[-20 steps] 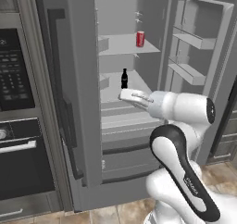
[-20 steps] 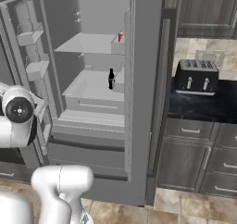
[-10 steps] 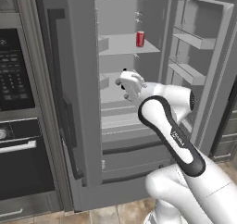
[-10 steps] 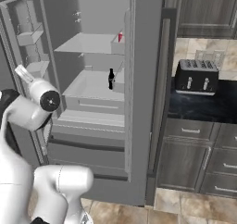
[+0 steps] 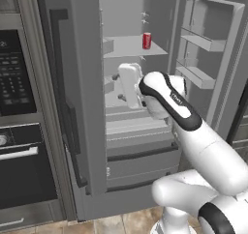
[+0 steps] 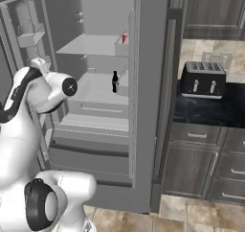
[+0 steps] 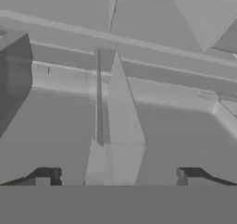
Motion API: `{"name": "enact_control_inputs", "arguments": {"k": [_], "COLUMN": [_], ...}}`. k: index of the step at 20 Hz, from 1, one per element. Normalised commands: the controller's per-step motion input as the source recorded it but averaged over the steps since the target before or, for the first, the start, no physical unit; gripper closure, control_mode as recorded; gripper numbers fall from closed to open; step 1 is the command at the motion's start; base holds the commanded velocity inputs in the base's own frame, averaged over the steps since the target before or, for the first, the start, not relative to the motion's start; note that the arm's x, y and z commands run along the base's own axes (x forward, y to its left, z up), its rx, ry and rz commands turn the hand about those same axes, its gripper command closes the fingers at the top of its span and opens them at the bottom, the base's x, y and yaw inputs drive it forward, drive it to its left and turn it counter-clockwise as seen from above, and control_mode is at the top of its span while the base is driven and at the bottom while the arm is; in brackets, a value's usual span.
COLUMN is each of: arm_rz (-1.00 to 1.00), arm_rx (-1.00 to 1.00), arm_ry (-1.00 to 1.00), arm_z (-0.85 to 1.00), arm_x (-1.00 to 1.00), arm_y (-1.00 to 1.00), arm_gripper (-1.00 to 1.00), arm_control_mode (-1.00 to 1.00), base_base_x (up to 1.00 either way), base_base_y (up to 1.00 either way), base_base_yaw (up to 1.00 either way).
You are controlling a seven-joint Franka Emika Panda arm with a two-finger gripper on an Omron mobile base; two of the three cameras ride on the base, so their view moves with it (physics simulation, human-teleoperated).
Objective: Open the fridge, grab two sodas, and place both sodas inside the bowl with ice on the dining counter.
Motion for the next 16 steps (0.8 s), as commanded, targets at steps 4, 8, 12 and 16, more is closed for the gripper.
{"name": "enact_control_inputs", "arguments": {"k": [4, 8, 12, 16], "arm_rz": [0.16, 0.12, 0.08, 0.08], "arm_rx": [0.13, 0.05, 0.0, 0.0], "arm_ry": [0.19, 0.09, 0.01, 0.0], "arm_z": [0.0, -0.03, -0.05, -0.07], "arm_x": [0.55, 0.18, 0.0, -0.05], "arm_y": [0.57, 0.82, 0.95, 1.0], "arm_gripper": [-1.0, -1.0, -1.0, -1.0], "arm_control_mode": [-1.0, -1.0, -1.0, -1.0], "base_base_x": [0.0, 0.0, 0.0, 0.0], "base_base_y": [0.0, 0.0, 0.0, 0.0], "base_base_yaw": [0.0, 0.0, 0.0, 0.0]}}
